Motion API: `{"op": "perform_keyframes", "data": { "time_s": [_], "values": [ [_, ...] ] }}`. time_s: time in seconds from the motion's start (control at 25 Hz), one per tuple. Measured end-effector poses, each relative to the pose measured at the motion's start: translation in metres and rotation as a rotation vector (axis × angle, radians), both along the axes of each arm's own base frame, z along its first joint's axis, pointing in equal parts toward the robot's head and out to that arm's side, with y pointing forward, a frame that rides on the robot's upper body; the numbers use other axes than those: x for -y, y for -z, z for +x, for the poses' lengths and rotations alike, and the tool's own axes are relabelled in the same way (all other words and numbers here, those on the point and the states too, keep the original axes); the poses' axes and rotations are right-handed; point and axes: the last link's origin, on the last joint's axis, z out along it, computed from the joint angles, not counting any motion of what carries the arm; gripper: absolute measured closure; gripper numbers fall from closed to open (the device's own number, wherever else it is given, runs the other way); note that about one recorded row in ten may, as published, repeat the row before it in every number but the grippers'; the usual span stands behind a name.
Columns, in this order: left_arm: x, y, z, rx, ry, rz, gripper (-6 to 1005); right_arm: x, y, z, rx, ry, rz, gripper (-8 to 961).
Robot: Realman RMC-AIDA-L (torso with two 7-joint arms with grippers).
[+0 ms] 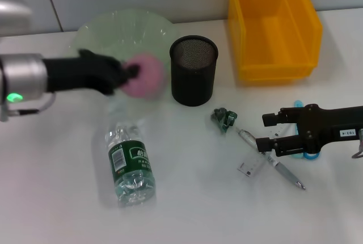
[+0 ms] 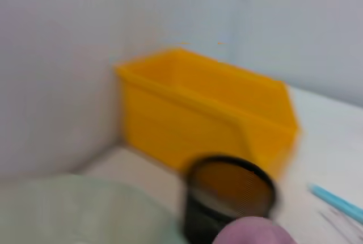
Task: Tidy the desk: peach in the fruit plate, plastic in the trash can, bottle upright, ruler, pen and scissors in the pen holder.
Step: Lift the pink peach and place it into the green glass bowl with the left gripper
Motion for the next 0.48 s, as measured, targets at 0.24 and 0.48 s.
{"op": "perform_keyframes", "data": {
  "time_s": [0.24,0.48],
  "values": [
    [-0.012,-0.025,-0.015,0.093,-0.026,0.201,880,0.0,0.001,0.0,-0.003,0.0,-0.001,138],
    [-0.025,-0.017,-0.036,0.087,-0.03,0.374,902,0.001,0.004,-0.002,-0.009,0.0,-0.004,139]
  ]
}}
